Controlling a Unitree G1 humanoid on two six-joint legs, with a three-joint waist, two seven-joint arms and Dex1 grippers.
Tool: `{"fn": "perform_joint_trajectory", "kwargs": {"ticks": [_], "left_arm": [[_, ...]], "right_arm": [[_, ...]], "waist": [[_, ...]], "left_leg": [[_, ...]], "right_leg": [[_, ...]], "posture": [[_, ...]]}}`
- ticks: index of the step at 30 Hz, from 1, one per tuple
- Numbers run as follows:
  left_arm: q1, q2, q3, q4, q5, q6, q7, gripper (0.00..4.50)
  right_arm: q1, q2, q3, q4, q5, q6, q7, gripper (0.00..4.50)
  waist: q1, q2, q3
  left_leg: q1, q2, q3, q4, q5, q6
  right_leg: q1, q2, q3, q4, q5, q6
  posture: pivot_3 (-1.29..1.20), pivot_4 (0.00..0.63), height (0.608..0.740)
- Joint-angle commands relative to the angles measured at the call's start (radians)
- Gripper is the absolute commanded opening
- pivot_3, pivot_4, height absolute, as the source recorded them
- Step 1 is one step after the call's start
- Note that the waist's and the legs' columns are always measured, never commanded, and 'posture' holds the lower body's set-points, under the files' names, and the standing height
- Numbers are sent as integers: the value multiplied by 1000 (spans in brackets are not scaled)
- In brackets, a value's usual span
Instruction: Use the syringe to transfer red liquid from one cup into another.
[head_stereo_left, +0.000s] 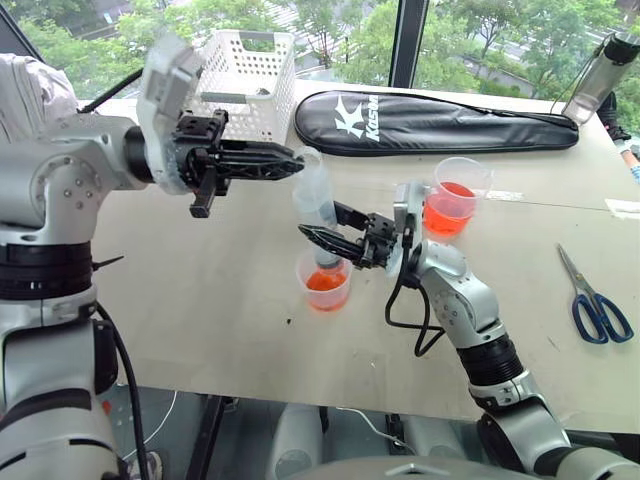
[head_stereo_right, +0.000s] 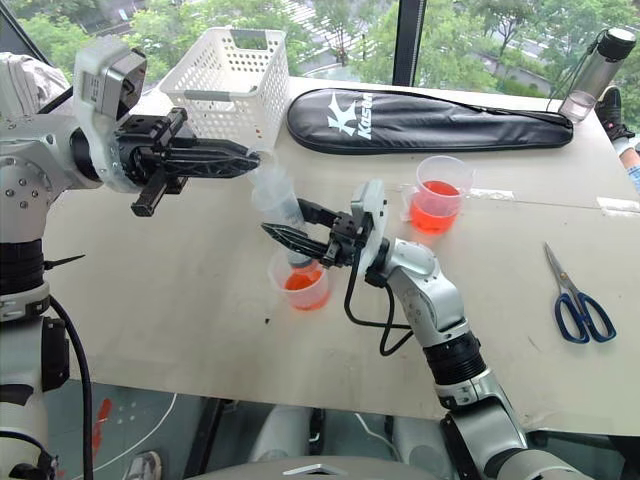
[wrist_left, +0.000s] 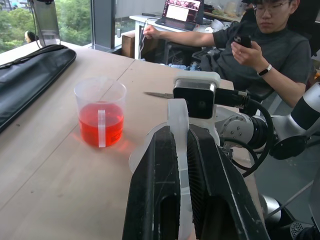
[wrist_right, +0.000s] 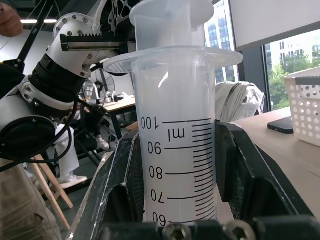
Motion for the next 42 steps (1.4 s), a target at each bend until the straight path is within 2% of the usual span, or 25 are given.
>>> {"fn": "perform_joint_trajectory", "kwargs": {"ticks": [1, 13, 20, 22, 24, 25, 30, 32, 35, 42], "left_arm": [[49, 18, -29, -79, 4, 20, -11, 0], [80, 12, -33, -132, -4, 38, 6, 0], [7, -36, 65, -62, -77, 144, 126, 0], [-16, -36, 106, -37, -132, 214, 153, 840], [-19, -34, 146, -33, -158, 238, 188, 1483], [-5, -24, 164, -40, -167, 248, 199, 2081], [118, 4, 261, -99, -162, 238, 289, 4496], [193, 13, 262, -172, -177, 234, 275, 4500], [262, -22, 251, -259, -192, 210, 305, 4500], [261, -118, 230, -348, -227, 198, 428, 4500]], "right_arm": [[-35, 27, -12, -85, 42, -19, 10, 1511], [-43, 34, -18, -103, 49, -5, 12, 1499], [-38, 25, -26, -109, 31, -11, -5, 1497], [-34, 21, -27, -116, 24, -9, -15, 1496], [-30, 14, -27, -125, 18, 0, -27, 1494], [-28, 11, -27, -129, 16, 4, -31, 1494], [-22, -6, -31, -146, 28, 20, -32, 1493], [-27, -9, -32, -141, 34, 22, -27, 1493], [-38, -14, -28, -129, 35, 22, -16, 1493], [-55, -26, -23, -117, 23, 21, -1, 1493]], "waist": [[0, 0, 0], [1, 0, 0], [2, 0, 0], [1, 0, 0], [-2, 0, 0], [-3, 0, 0], [-4, 0, 0], [-2, -1, 0], [4, -1, 1], [2, -2, 0]], "left_leg": [[0, 0, 0, 0, 0, 0], [0, 0, 0, 0, 0, 0], [0, 0, 0, 1, 0, 0], [0, 0, 0, 1, 0, 0], [0, 0, 0, 1, 0, 0], [0, 0, -1, 0, 0, 0], [1, 0, 0, -1, 0, 0], [0, 0, -1, -1, 0, 0], [0, 0, 0, -1, 0, 0], [1, 0, 1, 1, 0, 0]], "right_leg": [[0, 0, 0, 0, 0, 0], [0, 0, 0, 0, 0, 0], [0, 0, 0, 0, 0, 0], [0, 0, 0, 0, 0, 1], [0, 0, 0, 0, 0, 1], [0, 0, 0, 1, 0, 1], [0, 0, 0, 0, 0, 1], [0, 0, 0, 0, 0, 1], [0, -1, -1, 0, 0, -1], [1, -2, 0, 0, -1, -2]], "posture": [[0, 150, 724], [0, 150, 724], [0, 150, 724], [0, 150, 724], [0, 150, 724], [0, 150, 724], [0, 150, 724], [0, 150, 724], [0, 150, 724], [0, 150, 724]]}}
